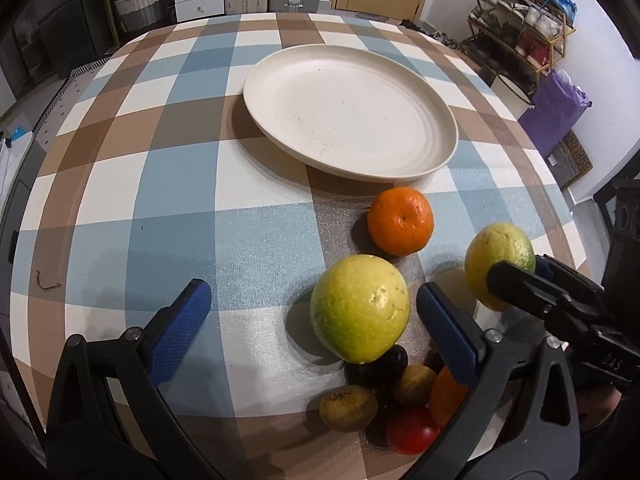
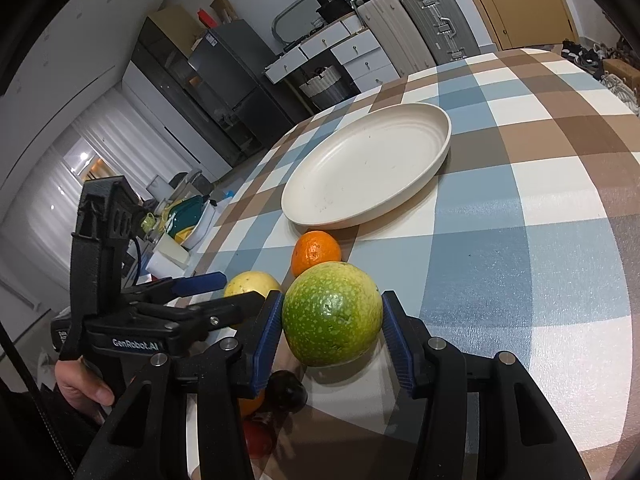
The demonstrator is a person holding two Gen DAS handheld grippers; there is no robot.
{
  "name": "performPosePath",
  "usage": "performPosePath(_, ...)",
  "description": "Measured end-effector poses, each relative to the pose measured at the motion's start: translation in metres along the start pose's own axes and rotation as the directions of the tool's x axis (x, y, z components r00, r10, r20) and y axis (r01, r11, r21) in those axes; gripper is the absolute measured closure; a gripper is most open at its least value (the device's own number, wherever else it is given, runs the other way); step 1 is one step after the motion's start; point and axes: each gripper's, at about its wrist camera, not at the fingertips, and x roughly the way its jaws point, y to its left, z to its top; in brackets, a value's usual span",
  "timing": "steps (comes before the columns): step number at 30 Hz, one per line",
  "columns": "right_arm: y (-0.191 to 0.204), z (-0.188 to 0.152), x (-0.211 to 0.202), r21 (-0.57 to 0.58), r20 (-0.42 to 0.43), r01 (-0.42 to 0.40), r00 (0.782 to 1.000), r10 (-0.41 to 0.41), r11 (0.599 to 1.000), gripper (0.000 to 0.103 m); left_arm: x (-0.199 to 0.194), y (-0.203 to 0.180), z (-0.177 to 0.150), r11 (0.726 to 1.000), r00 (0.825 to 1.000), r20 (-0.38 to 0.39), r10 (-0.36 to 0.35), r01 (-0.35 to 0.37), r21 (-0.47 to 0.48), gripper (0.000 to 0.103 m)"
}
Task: Organize fruits
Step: 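Close the left tool on the yellow citrus and lift it, then carry both citruses onto the cream plate and release them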
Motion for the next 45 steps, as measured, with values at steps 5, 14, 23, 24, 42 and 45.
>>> performPosePath(5, 0.000, 0.000, 0.000, 0.001, 0.002, -0.019, 1.000, 0.019, 1.000, 0.053, 0.008, -0.002, 0.001, 1.000, 1.000, -0.022, 0.011, -0.011, 0.008, 0.001)
performPosePath(14, -0.004, 0.000, -0.002, 0.010, 0.010, -0.049, 0.999, 0.049, 0.999, 0.053, 0.011, -0.009, 0.003, 0.999, 0.999, -0.035, -0.015, 0.016, 0.034, 0.008)
performPosePath(23, -0.007, 0.001, -0.003, 0.029, 0.016, -0.071, 0.997, 0.070, 0.997, 0.053, 0.011, -0.015, 0.001, 0.994, 0.995, -0.049, -0.083, 0.087, 0.066, 0.050)
performPosePath(24, -0.008, 0.001, -0.003, 0.031, 0.016, -0.072, 0.997, 0.072, 0.997, 0.053, 0.010, -0.014, 0.001, 0.992, 0.994, -0.047, -0.103, 0.106, 0.062, 0.058)
performPosePath(42, -0.002, 0.019, -0.009, 0.002, 0.042, -0.042, 0.998, 0.042, 0.999, 0.053, -0.013, 0.012, 0.028, 0.975, 0.975, -0.020, -0.220, 0.221, 0.024, 0.058)
performPosePath(45, 0.003, 0.032, -0.011, -0.027, 0.053, -0.023, 0.998, 0.024, 0.999, 0.053, -0.019, 0.012, 0.044, 0.973, 0.973, -0.008, -0.229, 0.229, 0.041, 0.058)
